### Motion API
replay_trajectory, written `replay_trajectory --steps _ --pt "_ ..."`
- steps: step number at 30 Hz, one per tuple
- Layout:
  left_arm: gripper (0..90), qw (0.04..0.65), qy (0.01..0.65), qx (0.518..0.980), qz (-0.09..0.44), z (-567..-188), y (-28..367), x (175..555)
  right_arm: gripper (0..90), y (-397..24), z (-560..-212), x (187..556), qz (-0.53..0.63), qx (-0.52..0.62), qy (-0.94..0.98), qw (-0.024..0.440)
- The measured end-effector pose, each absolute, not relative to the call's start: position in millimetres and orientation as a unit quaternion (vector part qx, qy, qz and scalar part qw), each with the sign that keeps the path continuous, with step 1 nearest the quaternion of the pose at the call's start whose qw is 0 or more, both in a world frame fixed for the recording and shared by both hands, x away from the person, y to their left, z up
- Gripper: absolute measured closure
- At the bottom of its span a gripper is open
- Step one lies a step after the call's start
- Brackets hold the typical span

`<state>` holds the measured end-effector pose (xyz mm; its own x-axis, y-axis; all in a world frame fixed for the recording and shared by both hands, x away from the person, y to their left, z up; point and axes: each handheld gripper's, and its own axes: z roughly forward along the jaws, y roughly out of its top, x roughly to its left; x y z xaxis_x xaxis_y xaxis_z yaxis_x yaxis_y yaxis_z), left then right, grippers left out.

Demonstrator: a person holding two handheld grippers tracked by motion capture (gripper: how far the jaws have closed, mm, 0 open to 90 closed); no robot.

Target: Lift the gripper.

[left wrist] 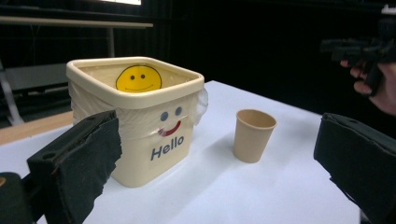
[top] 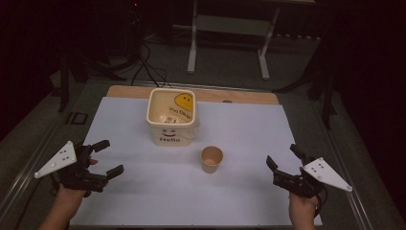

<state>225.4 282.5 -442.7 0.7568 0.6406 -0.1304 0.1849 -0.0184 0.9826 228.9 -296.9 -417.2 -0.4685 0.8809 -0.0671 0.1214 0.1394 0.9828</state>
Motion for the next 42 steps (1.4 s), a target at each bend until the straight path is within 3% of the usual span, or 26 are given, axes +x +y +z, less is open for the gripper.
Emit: replay_trajectory --steps 6,19,42 --pt "1.7 0.619 0.301 0.704 0.173 -435 280 222 12.4 -299 -416 228 0.541 0.378 0.666 0.347" --pt "1.7 0.608 0.264 0.741 0.109 -406 270 241 12.4 -296 -412 229 0.544 0.373 0.672 0.336" --pt "1.8 0.558 0.176 0.806 0.093 -353 204 278 12.4 -294 -410 230 0.555 0.369 0.675 0.317"
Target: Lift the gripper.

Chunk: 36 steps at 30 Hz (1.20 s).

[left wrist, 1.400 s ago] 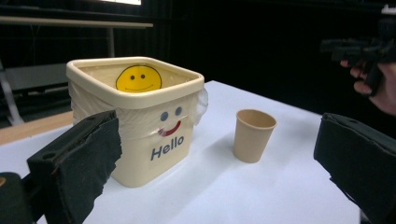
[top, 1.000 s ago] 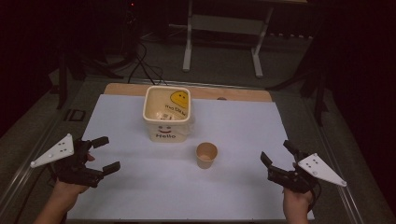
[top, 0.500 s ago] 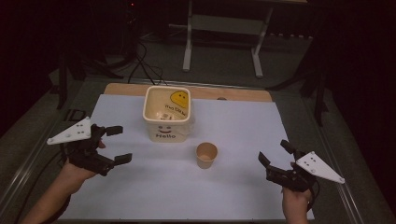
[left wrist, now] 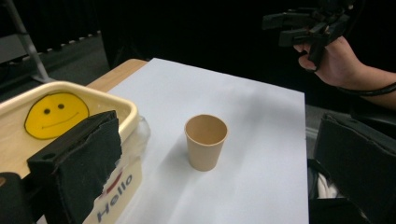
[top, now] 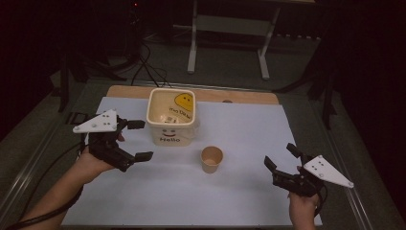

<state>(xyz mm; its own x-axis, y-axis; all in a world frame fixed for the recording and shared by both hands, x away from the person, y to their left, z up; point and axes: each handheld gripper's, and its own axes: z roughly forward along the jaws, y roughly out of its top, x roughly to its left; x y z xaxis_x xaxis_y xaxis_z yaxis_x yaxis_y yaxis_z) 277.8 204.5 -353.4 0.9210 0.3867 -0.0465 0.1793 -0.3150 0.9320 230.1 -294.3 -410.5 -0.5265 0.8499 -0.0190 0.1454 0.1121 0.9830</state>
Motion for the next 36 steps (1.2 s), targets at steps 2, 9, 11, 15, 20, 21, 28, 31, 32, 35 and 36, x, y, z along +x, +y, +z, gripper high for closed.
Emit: replay_trajectory --steps 2,9,11,15,20,21,28,31,32,35,36 --pt "1.8 0.554 0.167 0.811 0.088 -350 198 280 12.4 -294 -410 230 0.554 0.37 0.675 0.318" --pt "1.8 0.538 0.141 0.827 0.081 -344 178 286 12.4 -294 -411 230 0.554 0.368 0.677 0.315" --pt "1.8 0.531 0.135 0.832 0.083 -343 171 286 12.4 -293 -411 231 0.554 0.368 0.677 0.315" --pt "1.8 0.519 0.12 0.843 0.074 -343 160 287 12.4 -294 -411 231 0.556 0.368 0.676 0.313" --pt "1.8 0.506 0.102 0.854 0.068 -343 147 288 12.4 -294 -411 231 0.557 0.37 0.675 0.312" --pt "1.8 0.503 0.098 0.855 0.072 -343 144 289 12.4 -294 -411 231 0.558 0.37 0.675 0.311" --pt "1.9 0.484 0.072 0.87 0.057 -345 124 291 12.4 -294 -412 232 0.556 0.371 0.677 0.309" --pt "1.9 0.476 0.06 0.876 0.053 -347 116 293 12.4 -294 -412 232 0.555 0.37 0.678 0.309" --pt "1.9 0.474 0.056 0.877 0.048 -348 112 294 12.4 -294 -412 232 0.555 0.37 0.677 0.31" --pt "2.1 0.468 0.046 0.882 0.039 -352 103 295 12.4 -294 -413 232 0.555 0.371 0.678 0.309" --pt "2.1 0.468 0.046 0.882 0.039 -352 103 295 12.4 -294 -413 232 0.555 0.371 0.678 0.309"
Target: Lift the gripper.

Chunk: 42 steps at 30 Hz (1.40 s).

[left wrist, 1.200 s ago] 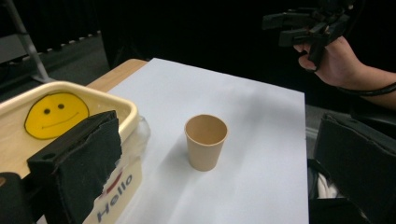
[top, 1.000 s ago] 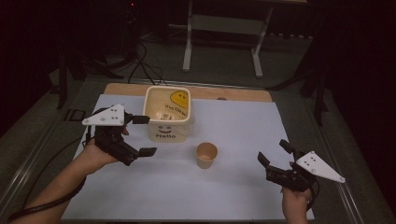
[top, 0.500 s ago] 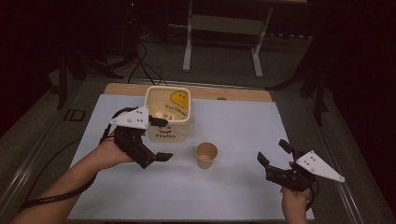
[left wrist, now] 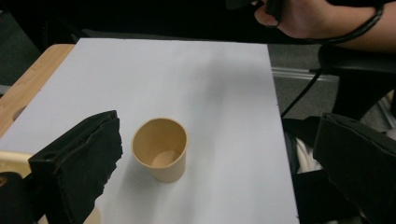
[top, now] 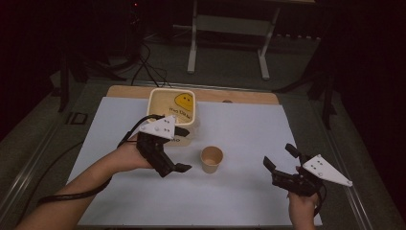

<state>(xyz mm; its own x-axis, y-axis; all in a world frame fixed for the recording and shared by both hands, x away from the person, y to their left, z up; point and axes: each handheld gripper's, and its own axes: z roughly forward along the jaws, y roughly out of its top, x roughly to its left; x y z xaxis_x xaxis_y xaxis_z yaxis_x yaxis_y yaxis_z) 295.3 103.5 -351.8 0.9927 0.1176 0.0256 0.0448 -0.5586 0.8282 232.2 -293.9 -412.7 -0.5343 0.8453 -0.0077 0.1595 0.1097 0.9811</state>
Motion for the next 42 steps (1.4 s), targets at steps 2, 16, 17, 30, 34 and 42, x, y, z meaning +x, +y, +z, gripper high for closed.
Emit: replay_trajectory --steps 2,16,17,30,34,42 --pt "2.5 0.459 0.035 0.887 0.036 -357 94 297 12.4 -293 -413 232 0.555 0.37 0.679 0.306" --pt "2.7 0.411 0.004 0.911 0.008 -386 57 306 12.4 -294 -414 233 0.554 0.368 0.681 0.304" --pt "2.9 0.41 0.004 0.912 0.011 -388 55 306 12.4 -294 -414 233 0.553 0.368 0.682 0.305" --pt "27.2 0.374 -0.009 0.928 0.008 -415 37 311 12.4 -293 -415 233 0.551 0.367 0.685 0.304" --pt "40.4 0.36 -0.009 0.933 0.011 -423 32 313 12.4 -292 -416 234 0.55 0.366 0.687 0.301" --pt "60.0 0.334 -0.012 0.942 0.012 -436 26 319 12.4 -292 -416 234 0.549 0.365 0.689 0.302"
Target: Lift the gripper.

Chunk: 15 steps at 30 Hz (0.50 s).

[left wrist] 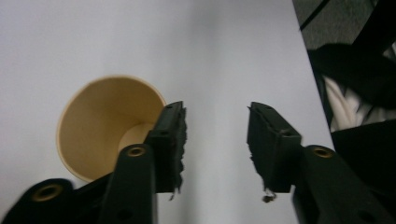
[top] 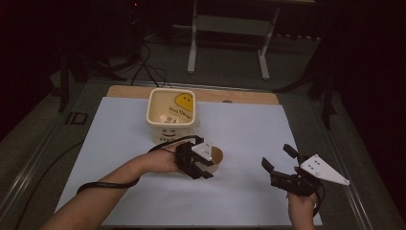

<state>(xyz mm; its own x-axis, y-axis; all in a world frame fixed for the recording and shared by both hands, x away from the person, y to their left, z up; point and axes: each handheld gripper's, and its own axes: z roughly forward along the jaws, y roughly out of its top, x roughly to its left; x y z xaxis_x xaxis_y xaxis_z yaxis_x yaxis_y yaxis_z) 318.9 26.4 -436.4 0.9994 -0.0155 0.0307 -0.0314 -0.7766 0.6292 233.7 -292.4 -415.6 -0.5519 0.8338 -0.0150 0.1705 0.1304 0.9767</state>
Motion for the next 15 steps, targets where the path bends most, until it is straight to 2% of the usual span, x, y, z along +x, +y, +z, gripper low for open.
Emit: replay_trajectory --steps 6,15 --pt "66.1 0.33 -0.014 0.944 0.018 -445 23 327 12.4 -293 -416 234 0.549 0.365 0.689 0.3" --pt "68.0 0.328 -0.013 0.944 0.021 -451 19 341 12.4 -293 -416 234 0.548 0.365 0.691 0.298"
